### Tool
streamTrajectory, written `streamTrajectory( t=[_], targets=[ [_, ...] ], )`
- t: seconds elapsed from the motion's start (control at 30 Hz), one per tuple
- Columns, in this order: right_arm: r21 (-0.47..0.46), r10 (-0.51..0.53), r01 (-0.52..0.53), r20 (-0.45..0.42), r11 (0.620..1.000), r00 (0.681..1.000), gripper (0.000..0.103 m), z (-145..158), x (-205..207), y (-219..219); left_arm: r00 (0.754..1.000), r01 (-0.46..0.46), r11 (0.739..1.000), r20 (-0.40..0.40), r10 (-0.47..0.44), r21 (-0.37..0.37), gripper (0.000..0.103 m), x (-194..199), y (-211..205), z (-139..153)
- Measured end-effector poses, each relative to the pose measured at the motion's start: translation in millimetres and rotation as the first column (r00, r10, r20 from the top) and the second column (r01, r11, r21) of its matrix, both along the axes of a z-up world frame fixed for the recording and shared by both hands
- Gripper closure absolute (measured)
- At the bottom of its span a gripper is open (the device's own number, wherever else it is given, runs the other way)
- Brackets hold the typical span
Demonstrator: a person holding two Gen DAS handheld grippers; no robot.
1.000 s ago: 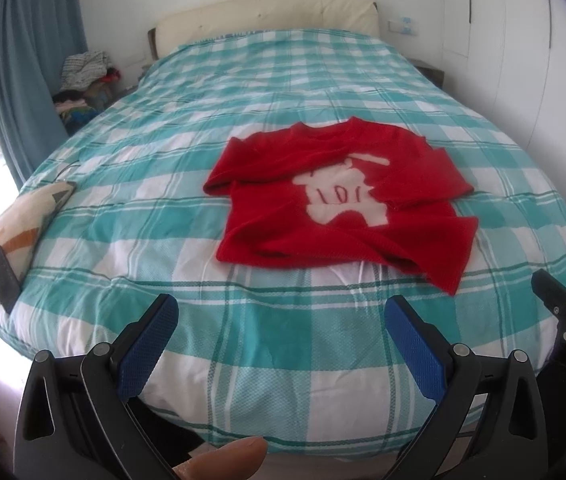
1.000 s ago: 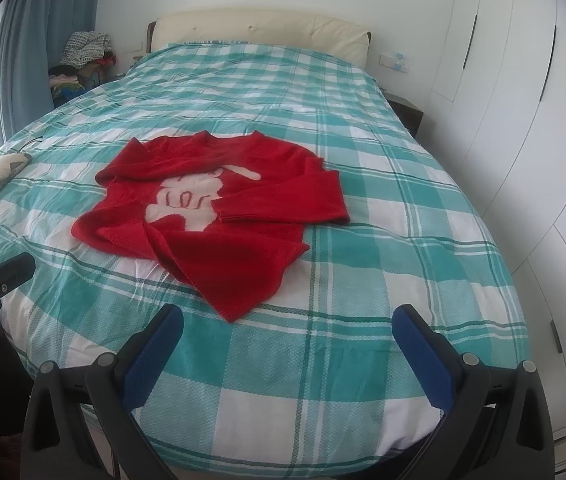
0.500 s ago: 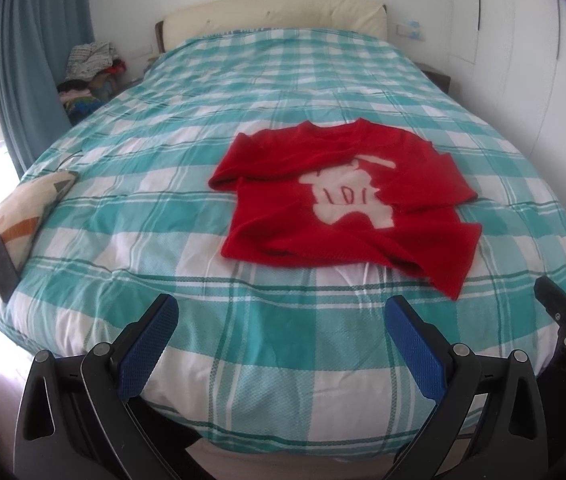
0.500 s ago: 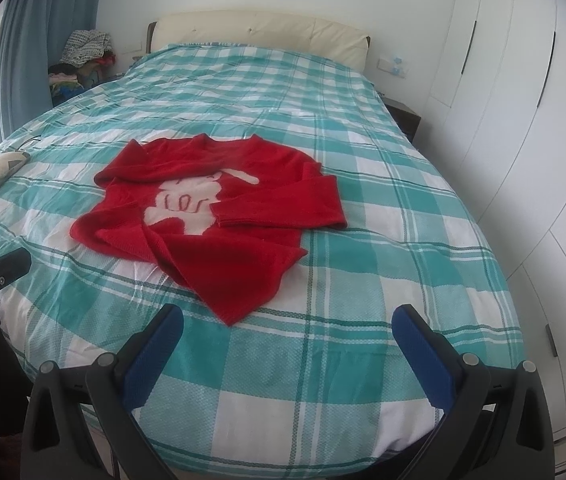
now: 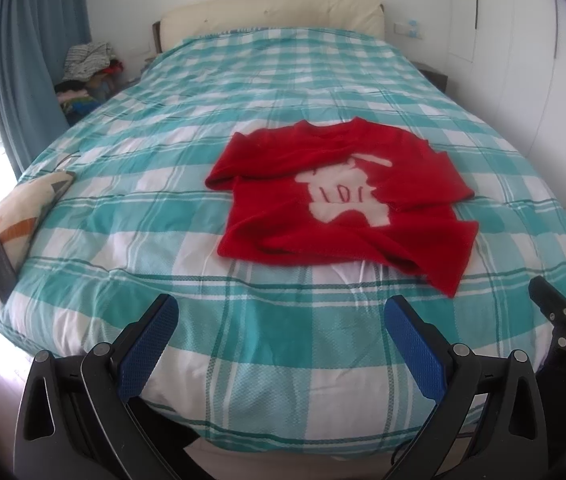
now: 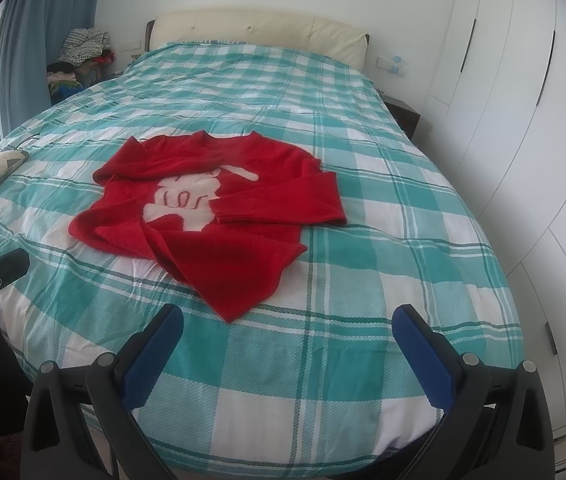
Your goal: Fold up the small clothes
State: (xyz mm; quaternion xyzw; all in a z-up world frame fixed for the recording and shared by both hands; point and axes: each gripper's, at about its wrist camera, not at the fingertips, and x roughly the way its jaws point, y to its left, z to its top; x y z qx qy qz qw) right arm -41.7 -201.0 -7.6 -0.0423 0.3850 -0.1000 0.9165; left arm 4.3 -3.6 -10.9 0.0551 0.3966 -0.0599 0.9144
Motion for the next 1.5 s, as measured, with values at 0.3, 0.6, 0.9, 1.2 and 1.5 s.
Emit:
streamTrajectory(
  t=[0.3,0.6,0.9,1.2,1.5],
  targets=[
    [-0.001,-0.001,0.001,-0.005,1.000,1.000,0.000,-2.0,-0.6,0.3,1.000,-0.004,1.000,-0.013,0.004,-0.005,0.000,0.8,0.4,-0.3],
    [0.001,-0.002,0.002,-0.006,1.000,1.000,0.000,-2.1,-0.4,0.3,1.000,-0.004,1.000,-0.012,0.004,-0.004,0.000,0.2,0.3,0.2],
    [-0.002,-0.001,0.001,-0.008,1.000,1.000,0.000,-3.3,-0.9,1.0,1.000,-0.004,1.000,-0.014,0.004,-0.004,0.000,-0.1,0.2,0.2],
    [-0.003,0.001,-0.001,-0.013,1.000,1.000,0.000,-4.2,-0.7,0.9,1.000,-0.003,1.000,-0.013,0.003,-0.004,0.000,0.0,0.6,0.2],
    [-0.002,0.001,-0.001,-0.020,1.000,1.000,0.000,-5.5,0.5,-0.4,1.000,-0.004,1.000,-0.014,0.004,-0.004,0.000,0.0,0.5,0.3]
  ],
)
